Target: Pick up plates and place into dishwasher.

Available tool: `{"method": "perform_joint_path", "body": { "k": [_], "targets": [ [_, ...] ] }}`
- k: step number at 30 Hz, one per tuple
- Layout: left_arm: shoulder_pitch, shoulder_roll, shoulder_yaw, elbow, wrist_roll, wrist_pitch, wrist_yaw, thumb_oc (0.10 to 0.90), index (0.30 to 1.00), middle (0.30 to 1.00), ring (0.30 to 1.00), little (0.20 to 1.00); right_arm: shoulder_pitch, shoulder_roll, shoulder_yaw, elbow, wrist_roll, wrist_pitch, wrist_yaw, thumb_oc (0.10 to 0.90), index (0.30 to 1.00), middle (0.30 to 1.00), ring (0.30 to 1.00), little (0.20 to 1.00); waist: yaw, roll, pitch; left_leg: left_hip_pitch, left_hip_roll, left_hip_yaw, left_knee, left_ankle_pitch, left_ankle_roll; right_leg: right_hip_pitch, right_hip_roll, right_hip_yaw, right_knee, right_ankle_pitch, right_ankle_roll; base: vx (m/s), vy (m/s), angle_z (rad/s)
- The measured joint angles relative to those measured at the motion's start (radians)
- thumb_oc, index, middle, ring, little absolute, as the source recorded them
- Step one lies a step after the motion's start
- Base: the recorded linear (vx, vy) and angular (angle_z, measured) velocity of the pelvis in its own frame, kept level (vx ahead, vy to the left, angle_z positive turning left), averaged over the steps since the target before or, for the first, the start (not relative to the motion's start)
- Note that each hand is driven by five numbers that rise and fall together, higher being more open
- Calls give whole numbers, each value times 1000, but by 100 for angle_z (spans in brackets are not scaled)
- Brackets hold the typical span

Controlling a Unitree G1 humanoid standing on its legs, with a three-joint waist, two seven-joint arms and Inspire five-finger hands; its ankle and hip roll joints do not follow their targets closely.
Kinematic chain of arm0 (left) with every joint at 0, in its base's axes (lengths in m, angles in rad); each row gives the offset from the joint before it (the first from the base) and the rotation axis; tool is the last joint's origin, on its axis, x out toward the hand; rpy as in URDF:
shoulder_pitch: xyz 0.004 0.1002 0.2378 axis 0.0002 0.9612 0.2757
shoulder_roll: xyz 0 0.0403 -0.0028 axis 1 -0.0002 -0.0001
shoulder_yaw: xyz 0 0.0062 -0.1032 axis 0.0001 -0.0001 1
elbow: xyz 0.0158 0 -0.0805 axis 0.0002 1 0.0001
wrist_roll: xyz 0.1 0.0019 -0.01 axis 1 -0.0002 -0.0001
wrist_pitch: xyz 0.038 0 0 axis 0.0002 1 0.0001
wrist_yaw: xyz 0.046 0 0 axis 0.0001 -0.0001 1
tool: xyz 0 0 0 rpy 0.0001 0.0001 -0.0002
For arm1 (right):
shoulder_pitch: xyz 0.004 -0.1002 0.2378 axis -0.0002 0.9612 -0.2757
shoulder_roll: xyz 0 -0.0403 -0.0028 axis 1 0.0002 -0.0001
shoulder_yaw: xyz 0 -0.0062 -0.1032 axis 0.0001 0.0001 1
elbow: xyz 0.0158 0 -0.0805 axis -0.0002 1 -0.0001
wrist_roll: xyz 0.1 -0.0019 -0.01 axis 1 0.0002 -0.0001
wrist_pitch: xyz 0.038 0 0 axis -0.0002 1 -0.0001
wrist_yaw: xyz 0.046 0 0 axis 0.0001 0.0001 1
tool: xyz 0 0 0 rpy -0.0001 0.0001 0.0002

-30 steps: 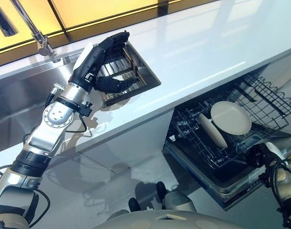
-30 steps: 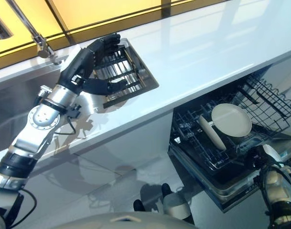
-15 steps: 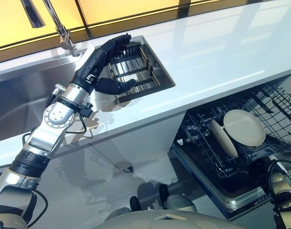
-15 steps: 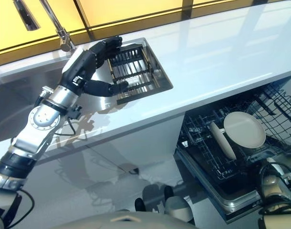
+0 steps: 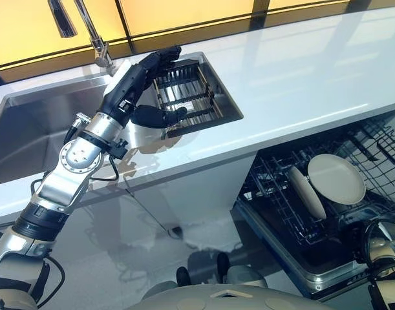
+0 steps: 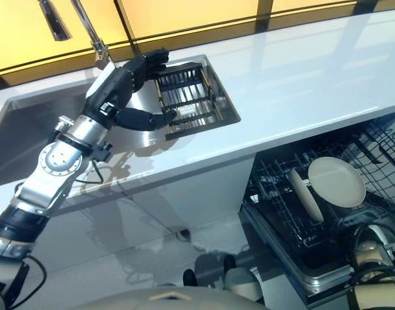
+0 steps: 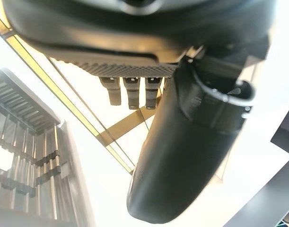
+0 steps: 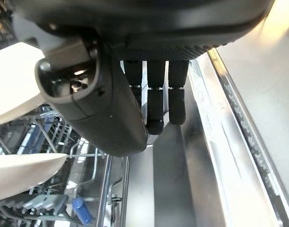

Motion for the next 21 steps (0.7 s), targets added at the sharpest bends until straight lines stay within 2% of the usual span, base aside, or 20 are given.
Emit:
{"method": "perform_joint_path", "body": {
  "k": [5, 15, 17, 21],
  "targets": [
    [0, 0, 0, 0, 0, 0, 0, 800, 900, 900, 900, 900, 0, 22, 0, -8, 81, -31, -35, 100, 300, 300, 300, 200, -18, 3, -1, 0, 1, 0, 0, 1, 1, 0, 1, 2, 0, 0, 0, 13, -2, 0],
    [0, 0, -2, 5, 0, 0, 4, 800, 900, 900, 900, 900, -21, 20, 3, -18, 90, -21, -41, 100, 300, 300, 300, 200, -23, 13, 1, 0, 1, 4, 0, 3, -1, -1, 1, 4, 0, 0, 0, 11, 0, -1],
    [0, 0, -6, 5, 1, 0, 7, 800, 900, 900, 900, 900, -44, 10, 14, -18, 88, 5, -40, 100, 300, 300, 300, 200, -23, 20, 2, -1, 0, 4, 0, 3, 0, -1, 0, 4, 0, 0, 0, 0, 0, 0],
    [0, 0, -26, 7, 1, 0, 31, 800, 900, 900, 900, 900, -97, -29, 52, -15, 78, 45, -35, 100, 300, 300, 300, 200, -21, 51, 3, -7, -1, -4, 0, 5, 1, -4, -1, -2, 0, 0, 0, 15, 0, 5]
  ]
}}
